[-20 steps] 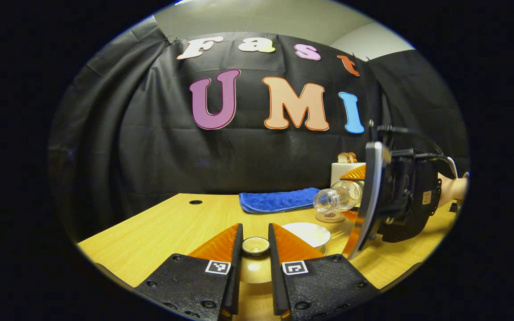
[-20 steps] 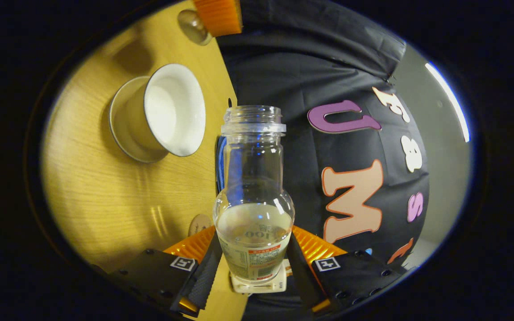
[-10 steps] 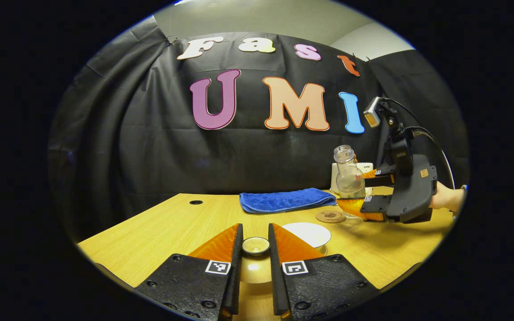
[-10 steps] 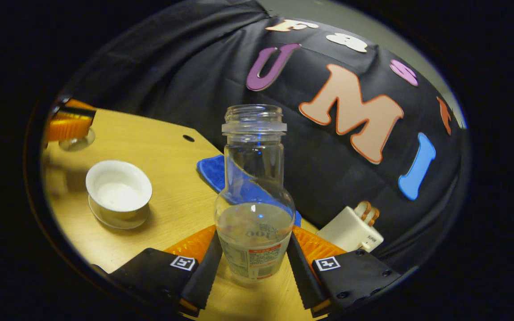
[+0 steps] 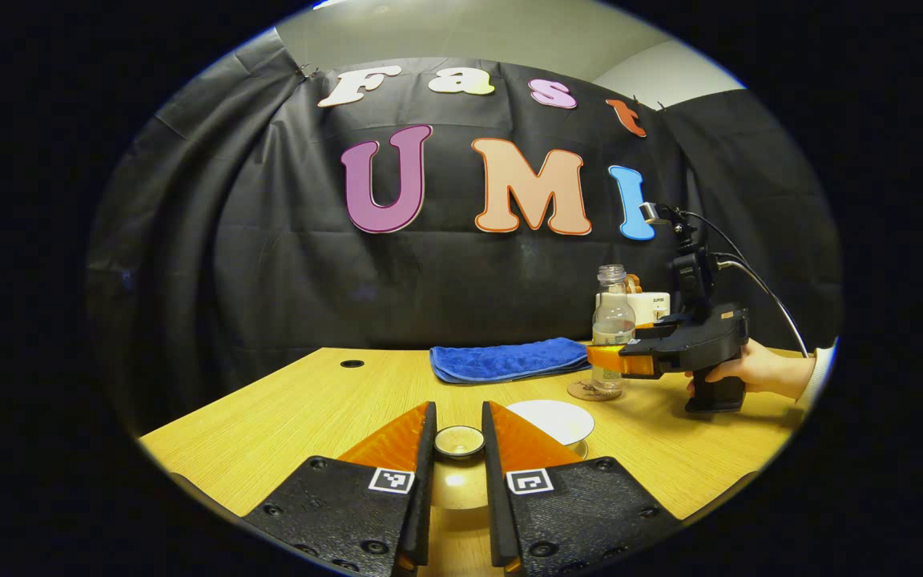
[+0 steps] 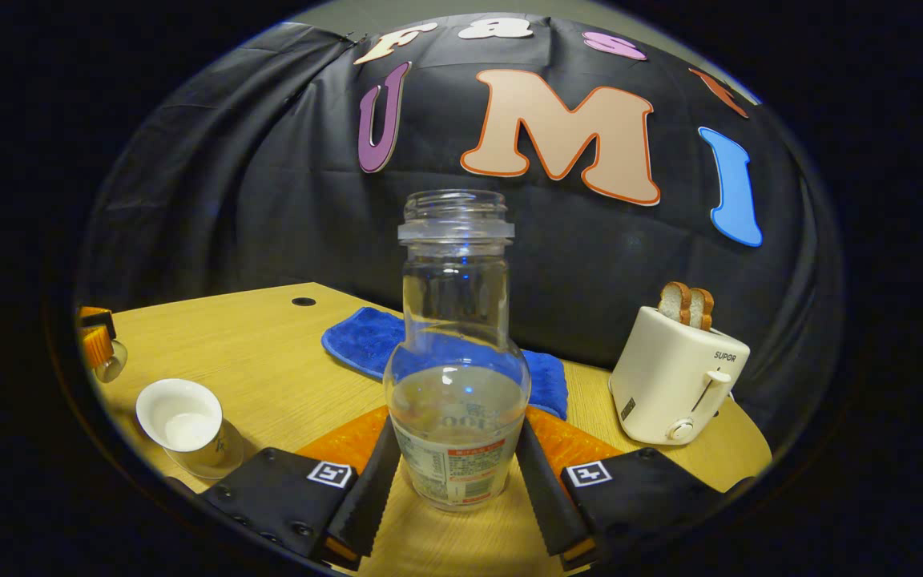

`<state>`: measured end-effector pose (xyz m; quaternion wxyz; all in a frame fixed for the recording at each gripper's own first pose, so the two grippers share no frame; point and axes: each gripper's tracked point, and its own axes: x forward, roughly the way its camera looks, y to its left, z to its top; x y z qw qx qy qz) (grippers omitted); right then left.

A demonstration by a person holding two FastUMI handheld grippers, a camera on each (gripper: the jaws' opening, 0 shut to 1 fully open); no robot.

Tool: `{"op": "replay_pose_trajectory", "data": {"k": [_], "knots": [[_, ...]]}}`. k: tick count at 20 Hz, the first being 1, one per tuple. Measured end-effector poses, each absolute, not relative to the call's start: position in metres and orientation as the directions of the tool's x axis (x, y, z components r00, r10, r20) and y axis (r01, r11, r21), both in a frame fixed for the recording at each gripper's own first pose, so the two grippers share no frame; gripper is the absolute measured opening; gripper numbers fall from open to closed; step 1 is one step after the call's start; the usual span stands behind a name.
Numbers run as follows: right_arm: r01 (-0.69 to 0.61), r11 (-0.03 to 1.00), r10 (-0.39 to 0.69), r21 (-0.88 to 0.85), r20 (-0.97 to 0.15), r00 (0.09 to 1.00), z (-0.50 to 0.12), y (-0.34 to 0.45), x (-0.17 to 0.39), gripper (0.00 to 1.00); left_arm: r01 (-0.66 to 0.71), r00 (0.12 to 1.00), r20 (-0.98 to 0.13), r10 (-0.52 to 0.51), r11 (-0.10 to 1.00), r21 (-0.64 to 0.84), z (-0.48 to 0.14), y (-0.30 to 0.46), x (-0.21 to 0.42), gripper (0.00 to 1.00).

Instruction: Open the teacup lid with one hand, grasp the water bottle and pour water into the teacup with the other hand; after pouring, place the water bottle on the coaster and then close the teacup lid.

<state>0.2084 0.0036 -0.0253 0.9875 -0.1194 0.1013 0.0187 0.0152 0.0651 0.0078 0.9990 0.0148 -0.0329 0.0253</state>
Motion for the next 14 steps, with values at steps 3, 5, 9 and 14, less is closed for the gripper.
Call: {"op": "replay_pose_trajectory", "data": {"k": [3,5,9,14], "knots": [[-0.055,0.98,0.014,-0.19,-0.213,0.977,-0.03,0.003,0.218,0.8,-0.051,0.997,0.066,0.05,0.998,0.028,0.009,0.065,0.016,0.27],[-0.048,0.983,0.009,-0.177,-0.217,0.976,-0.032,0.0,0.222,0.82,-0.052,0.997,0.067,0.05,0.998,0.028,0.008,0.065,0.015,0.26],[-0.041,0.988,0.008,-0.149,-0.218,0.976,-0.032,0.0,0.226,0.81,-0.052,0.997,0.066,0.05,0.998,0.028,0.009,0.065,0.016,0.26],[-0.04,0.984,-0.002,-0.174,-0.234,0.972,-0.04,-0.004,0.227,0.82,-0.052,0.997,0.066,0.05,0.998,0.028,0.009,0.064,0.015,0.27]]}}
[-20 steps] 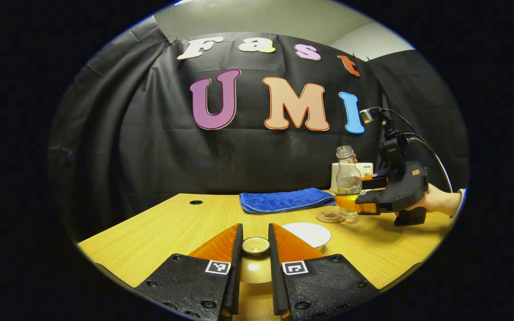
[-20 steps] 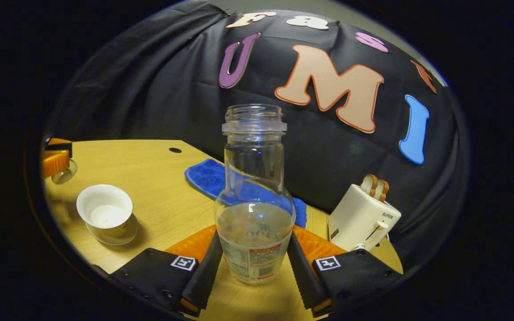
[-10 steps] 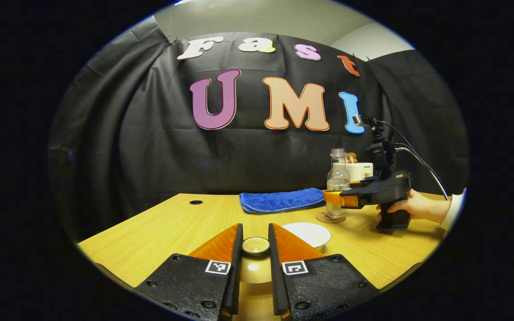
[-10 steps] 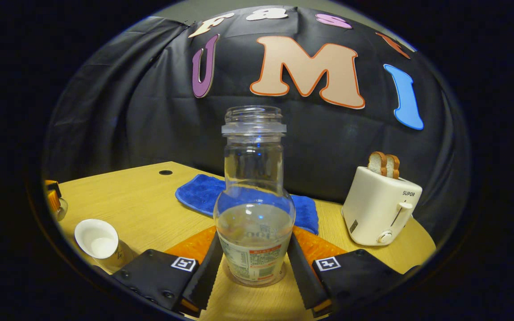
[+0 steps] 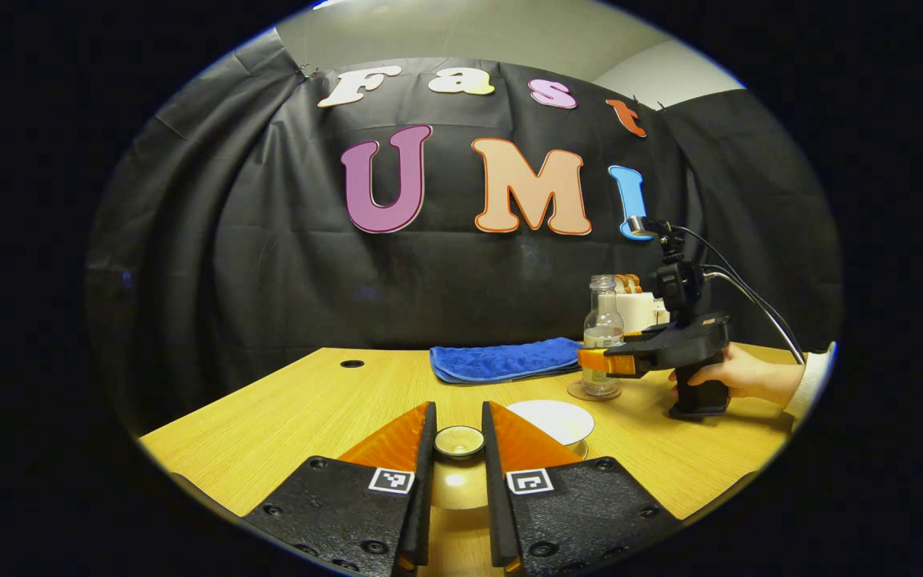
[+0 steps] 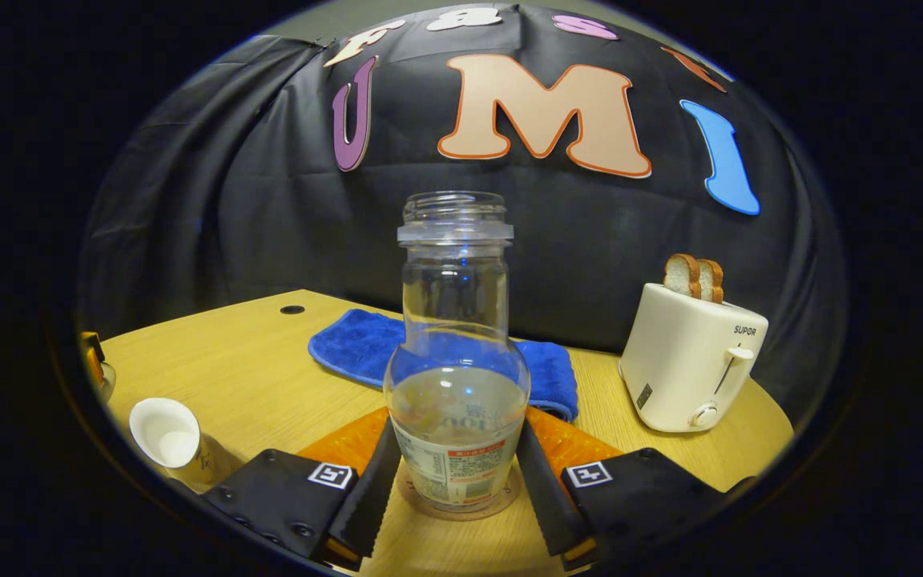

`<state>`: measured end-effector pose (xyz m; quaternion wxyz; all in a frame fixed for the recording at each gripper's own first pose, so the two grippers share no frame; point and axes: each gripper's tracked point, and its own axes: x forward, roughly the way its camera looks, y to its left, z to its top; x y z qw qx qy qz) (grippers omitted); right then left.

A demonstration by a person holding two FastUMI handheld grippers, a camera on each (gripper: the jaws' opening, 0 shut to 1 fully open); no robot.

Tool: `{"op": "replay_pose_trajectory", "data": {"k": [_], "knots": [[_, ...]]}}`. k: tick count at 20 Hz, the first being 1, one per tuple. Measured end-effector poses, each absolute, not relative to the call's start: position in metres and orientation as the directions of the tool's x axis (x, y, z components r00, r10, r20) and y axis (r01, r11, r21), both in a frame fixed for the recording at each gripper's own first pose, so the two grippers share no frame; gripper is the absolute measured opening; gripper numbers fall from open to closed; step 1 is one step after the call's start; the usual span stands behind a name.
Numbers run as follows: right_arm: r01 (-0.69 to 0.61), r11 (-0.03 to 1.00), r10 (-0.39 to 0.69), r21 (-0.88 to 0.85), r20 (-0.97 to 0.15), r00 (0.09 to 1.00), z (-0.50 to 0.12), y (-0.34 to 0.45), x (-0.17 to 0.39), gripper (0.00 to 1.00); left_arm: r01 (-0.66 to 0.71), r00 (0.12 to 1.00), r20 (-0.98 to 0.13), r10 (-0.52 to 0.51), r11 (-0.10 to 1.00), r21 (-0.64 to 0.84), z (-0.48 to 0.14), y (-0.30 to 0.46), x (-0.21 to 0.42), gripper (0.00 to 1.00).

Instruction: Open the teacup lid with one hand, grasp the water bottle and pour water into the teacup with the other hand; after pouring, place the water bottle on the coaster and then close the teacup lid.

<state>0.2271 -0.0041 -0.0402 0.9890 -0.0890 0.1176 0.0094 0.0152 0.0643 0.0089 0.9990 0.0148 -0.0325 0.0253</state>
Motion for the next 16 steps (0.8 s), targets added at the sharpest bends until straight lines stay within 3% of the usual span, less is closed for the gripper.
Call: {"op": "replay_pose_trajectory", "data": {"k": [8,10,16], "knots": [[-0.031,0.985,-0.014,-0.17,-0.255,0.967,-0.047,-0.0119,0.2271,0.82,-0.052,0.997,0.065,0.05,0.998,0.028,0.0078,0.0646,0.0143,0.27],[-0.034,0.986,-0.009,-0.163,-0.254,0.967,-0.0475,-0.0101,0.2277,0.89,-0.053,0.997,0.065,0.051,0.998,0.028,0.009,0.0649,0.0143,0.26],[-0.031,0.986,-0.012,-0.162,-0.257,0.966,-0.0478,-0.0103,0.2241,0.88,-0.048,0.997,0.064,0.047,0.998,0.028,0.009,0.0646,0.0145,0.26]]}}
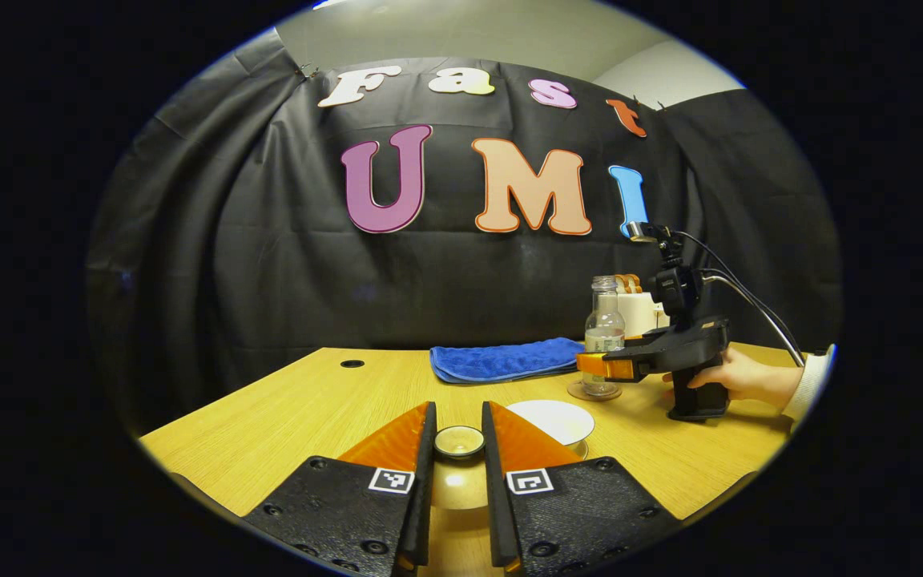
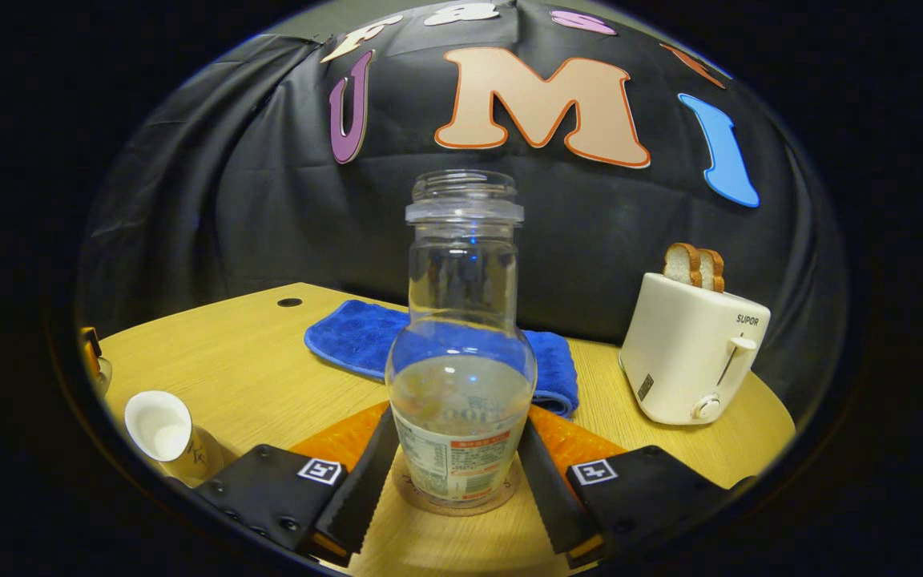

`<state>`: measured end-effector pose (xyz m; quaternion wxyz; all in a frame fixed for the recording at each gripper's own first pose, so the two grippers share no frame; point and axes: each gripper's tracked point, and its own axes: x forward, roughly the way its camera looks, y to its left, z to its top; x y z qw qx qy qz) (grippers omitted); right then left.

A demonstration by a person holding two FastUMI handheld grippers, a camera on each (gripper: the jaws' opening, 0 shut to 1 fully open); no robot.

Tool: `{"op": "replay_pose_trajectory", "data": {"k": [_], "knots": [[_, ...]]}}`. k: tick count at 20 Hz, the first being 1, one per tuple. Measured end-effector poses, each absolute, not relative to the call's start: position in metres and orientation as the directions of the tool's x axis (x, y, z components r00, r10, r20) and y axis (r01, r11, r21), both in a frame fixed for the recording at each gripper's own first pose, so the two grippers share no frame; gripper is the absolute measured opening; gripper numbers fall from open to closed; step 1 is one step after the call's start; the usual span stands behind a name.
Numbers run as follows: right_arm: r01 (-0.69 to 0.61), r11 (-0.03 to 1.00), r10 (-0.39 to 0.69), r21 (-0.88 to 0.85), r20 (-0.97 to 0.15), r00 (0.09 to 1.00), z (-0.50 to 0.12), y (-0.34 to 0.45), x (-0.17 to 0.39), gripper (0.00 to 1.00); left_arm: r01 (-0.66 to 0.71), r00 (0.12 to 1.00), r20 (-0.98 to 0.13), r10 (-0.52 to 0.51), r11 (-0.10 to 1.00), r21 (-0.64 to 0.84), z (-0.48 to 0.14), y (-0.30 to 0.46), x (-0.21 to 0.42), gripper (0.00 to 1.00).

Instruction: Open the teacup lid with one hand, grasp the water bottle and pour water into the teacup with the other hand; after pouring, place the water bottle on the coaster and then close the teacup lid.

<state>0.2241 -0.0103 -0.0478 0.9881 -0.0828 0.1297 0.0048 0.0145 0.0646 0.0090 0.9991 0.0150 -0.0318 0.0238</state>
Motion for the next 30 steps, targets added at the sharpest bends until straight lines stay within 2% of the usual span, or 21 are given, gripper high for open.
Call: {"op": "replay_pose_trajectory", "data": {"k": [1,2,3,4,6,7,8,9,10,11,13,14,18,26,30], "knots": [[-0.027,0.987,-0.015,-0.16,-0.255,0.967,-0.048,-0.012,0.223,0.94,-0.044,0.997,0.065,0.042,0.999,0.028,0.008,0.064,0.014,0.28],[-0.023,0.987,-0.017,-0.158,-0.25,0.968,-0.047,-0.012,0.223,0.9,-0.042,0.997,0.065,0.04,0.999,0.029,0.008,0.063,0.015,0.27],[-0.022,0.987,-0.018,-0.157,-0.25,0.968,-0.047,-0.012,0.221,0.99,-0.04,0.997,0.064,0.039,0.999,0.028,0.008,0.063,0.015,0.27],[-0.02,0.988,-0.019,-0.154,-0.249,0.968,-0.046,-0.013,0.22,0.85,-0.038,0.997,0.066,0.036,0.999,0.028,0.008,0.063,0.015,0.27],[-0.02,0.989,-0.018,-0.147,-0.25,0.968,-0.047,-0.014,0.216,0.99,-0.029,0.997,0.065,0.027,0.999,0.029,0.008,0.06,0.017,0.27],[-0.022,0.989,-0.016,-0.145,-0.254,0.967,-0.047,-0.014,0.214,0.86,-0.023,0.998,0.065,0.021,0.999,0.03,0.008,0.059,0.019,0.27],[-0.022,0.99,-0.015,-0.142,-0.256,0.967,-0.047,-0.015,0.211,0.85,-0.016,0.998,0.064,0.014,0.999,0.03,0.009,0.058,0.021,0.27],[-0.02,0.99,-0.016,-0.138,-0.253,0.967,-0.047,-0.016,0.209,0.92,-0.005,0.998,0.062,0.003,0.999,0.032,0.007,0.056,0.025,0.27],[-0.019,0.991,-0.015,-0.133,-0.247,0.969,-0.045,-0.017,0.206,0.92,0.008,0.998,0.063,-0.01,0.999,0.032,0.008,0.053,0.028,0.27],[-0.019,0.991,-0.013,-0.129,-0.243,0.97,-0.045,-0.018,0.204,0.99,0.026,0.998,0.062,-0.028,0.999,0.034,0.008,0.049,0.031,0.27],[-0.014,0.993,-0.014,-0.115,-0.238,0.971,-0.044,-0.022,0.199,0.99,0.069,0.996,0.06,-0.071,0.997,0.037,0.009,0.041,0.038,0.27],[-0.011,0.995,-0.014,-0.104,-0.239,0.971,-0.044,-0.024,0.195,0.92,0.099,0.993,0.059,-0.101,0.994,0.039,0.009,0.035,0.041,0.27],[-0.001,0.998,-0.012,-0.06,-0.216,0.976,-0.038,-0.032,0.178,0.93,0.185,0.981,0.053,-0.188,0.982,0.042,0.007,0.019,0.051,0.27],[0.0,0.999,-0.007,-0.05,-0.141,0.99,-0.022,-0.044,0.128,0.92,0.261,0.965,-0.001,-0.261,0.964,0.056,0.001,-0.002,0.081,0.27],[0.004,0.999,-0.007,-0.047,-0.069,0.998,-0.009,-0.048,0.103,0.92,0.278,0.961,-0.017,-0.277,0.959,0.058,0.001,-0.007,0.09,0.27]]}}
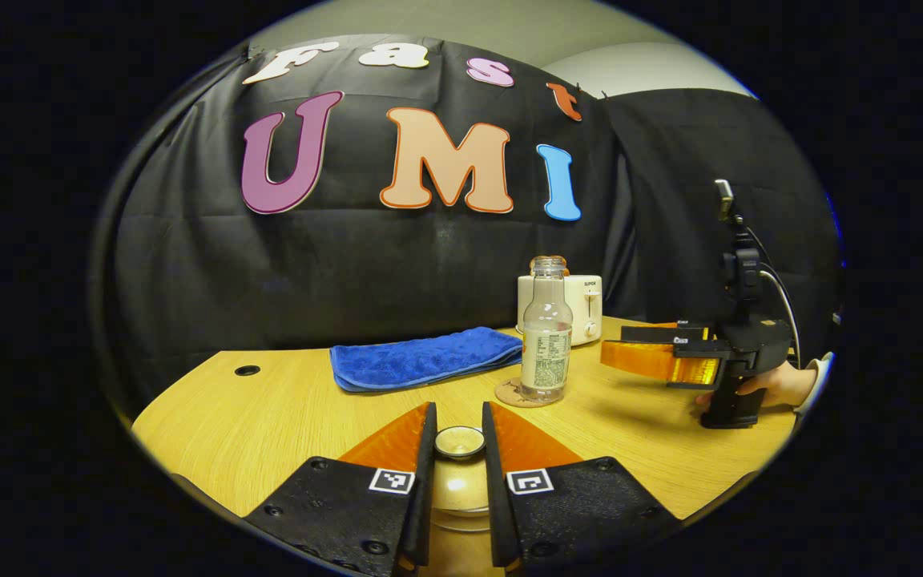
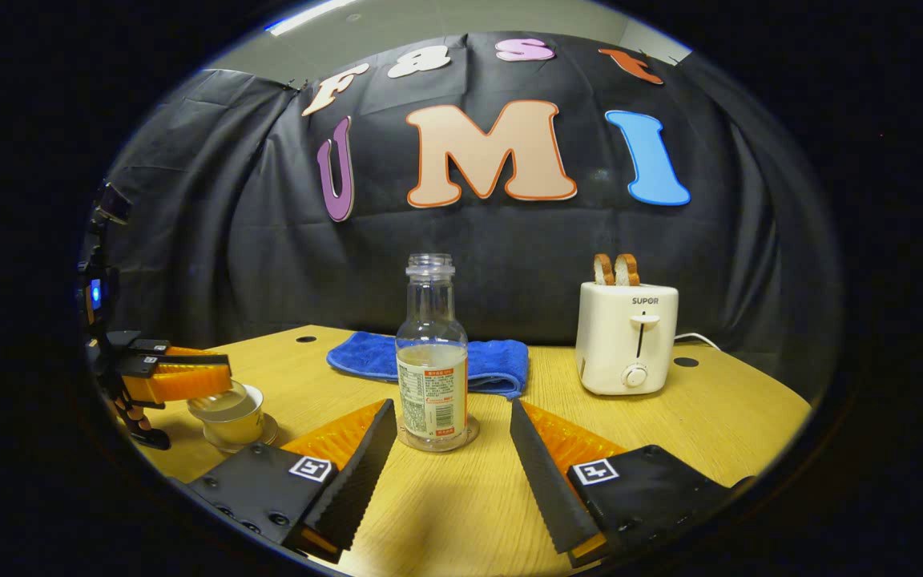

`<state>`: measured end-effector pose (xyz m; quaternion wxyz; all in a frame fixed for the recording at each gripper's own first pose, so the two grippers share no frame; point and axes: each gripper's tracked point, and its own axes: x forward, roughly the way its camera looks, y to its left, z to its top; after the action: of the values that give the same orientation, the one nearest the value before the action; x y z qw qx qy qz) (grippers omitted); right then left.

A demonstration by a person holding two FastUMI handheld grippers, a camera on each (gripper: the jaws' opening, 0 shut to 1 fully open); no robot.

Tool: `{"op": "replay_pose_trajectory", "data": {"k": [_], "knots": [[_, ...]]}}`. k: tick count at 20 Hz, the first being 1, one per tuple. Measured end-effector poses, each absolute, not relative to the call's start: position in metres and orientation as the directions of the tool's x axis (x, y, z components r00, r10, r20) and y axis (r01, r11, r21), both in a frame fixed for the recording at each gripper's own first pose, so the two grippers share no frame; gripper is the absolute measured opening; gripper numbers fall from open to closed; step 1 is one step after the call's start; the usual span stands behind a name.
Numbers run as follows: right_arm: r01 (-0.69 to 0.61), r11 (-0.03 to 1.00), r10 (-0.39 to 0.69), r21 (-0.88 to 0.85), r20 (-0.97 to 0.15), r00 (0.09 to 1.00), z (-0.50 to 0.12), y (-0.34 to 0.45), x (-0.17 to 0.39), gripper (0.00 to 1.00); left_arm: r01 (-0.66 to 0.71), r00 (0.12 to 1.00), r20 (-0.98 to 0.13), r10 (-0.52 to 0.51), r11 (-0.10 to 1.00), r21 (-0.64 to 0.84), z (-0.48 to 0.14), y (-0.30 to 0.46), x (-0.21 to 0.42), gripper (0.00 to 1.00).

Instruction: Open the teacup lid with one hand, grasp the water bottle and pour water into the teacup with the other hand; after pouring, place the water bottle on the coaster and then close the teacup lid.

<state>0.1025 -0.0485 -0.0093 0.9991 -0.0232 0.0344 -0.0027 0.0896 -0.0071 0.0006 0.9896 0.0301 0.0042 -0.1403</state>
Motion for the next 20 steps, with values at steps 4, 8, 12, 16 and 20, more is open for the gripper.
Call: {"op": "replay_pose_trajectory", "data": {"k": [4,8,12,16,20], "knots": [[0.018,0.999,-0.018,-0.038,-0.009,1.0,0.001,-0.053,0.083,0.92,0.293,0.956,-0.036,-0.291,0.954,0.064,-0.002,-0.012,0.093,0.27],[0.042,0.998,-0.042,-0.038,-0.002,0.999,0.002,-0.057,0.066,0.92,0.31,0.95,-0.076,-0.304,0.948,0.077,-0.008,-0.016,0.095,0.27],[0.051,0.998,-0.051,-0.038,0.001,0.999,0.004,-0.058,0.057,0.92,0.306,0.95,-0.082,-0.3,0.948,0.081,-0.007,-0.015,0.095,0.29],[0.075,0.996,-0.075,-0.038,0.002,0.997,0.004,-0.063,0.053,0.92,0.283,0.958,-0.074,-0.278,0.956,0.077,-0.006,-0.01,0.094,0.36],[0.119,0.992,-0.118,-0.04,0.005,0.993,0.006,-0.07,0.049,0.94,0.22,0.975,-0.059,-0.215,0.973,0.077,-0.004,-0.001,0.088,0.63]]}}
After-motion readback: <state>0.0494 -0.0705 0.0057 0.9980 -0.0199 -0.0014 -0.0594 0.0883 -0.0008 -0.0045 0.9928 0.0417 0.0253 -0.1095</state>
